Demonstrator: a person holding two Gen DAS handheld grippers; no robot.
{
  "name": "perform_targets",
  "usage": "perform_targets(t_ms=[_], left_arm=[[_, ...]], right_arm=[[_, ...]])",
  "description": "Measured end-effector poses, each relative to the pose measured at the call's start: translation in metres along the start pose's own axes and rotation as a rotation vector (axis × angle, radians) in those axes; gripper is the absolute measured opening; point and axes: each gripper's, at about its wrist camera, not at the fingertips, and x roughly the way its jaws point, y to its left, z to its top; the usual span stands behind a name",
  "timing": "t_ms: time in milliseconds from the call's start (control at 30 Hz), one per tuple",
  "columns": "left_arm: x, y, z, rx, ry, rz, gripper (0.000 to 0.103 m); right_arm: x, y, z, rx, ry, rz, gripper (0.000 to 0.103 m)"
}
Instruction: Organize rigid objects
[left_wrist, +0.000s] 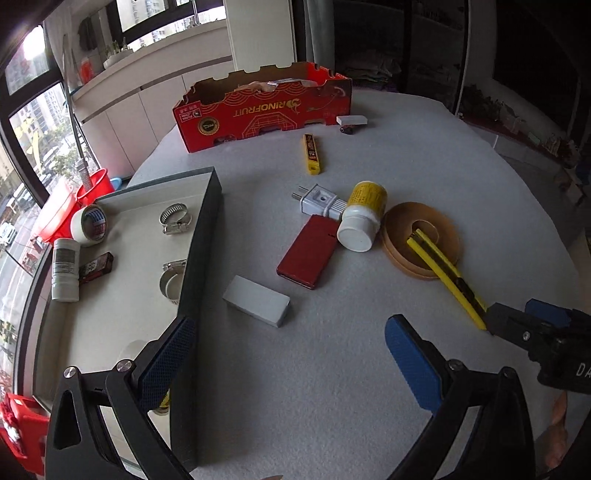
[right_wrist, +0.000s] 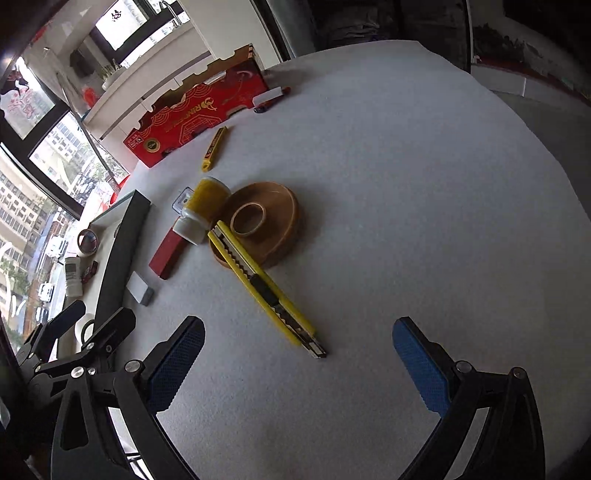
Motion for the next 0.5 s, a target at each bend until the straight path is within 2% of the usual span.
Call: perform_targets(t_ms=[167, 333, 500], left_arm=[[0.02, -0.007, -0.013, 0.012, 0.009, -0.067, 0.103], [0.03, 0.011, -0.025, 0.048, -0.002, -0.046, 0.103], [0.035, 0.02, -0.022, 0.085, -0.027, -0.065, 0.103]], right_arm=[[0.001, -0.01, -0.011, -0.015, 0.011, -0.02, 0.102], [0.003, -0.005, -0.015, -0.055, 0.002, -0.025, 0.102], [0.011, 0.012, -0.017, -0.14, -0.003, -0.042, 0.102]])
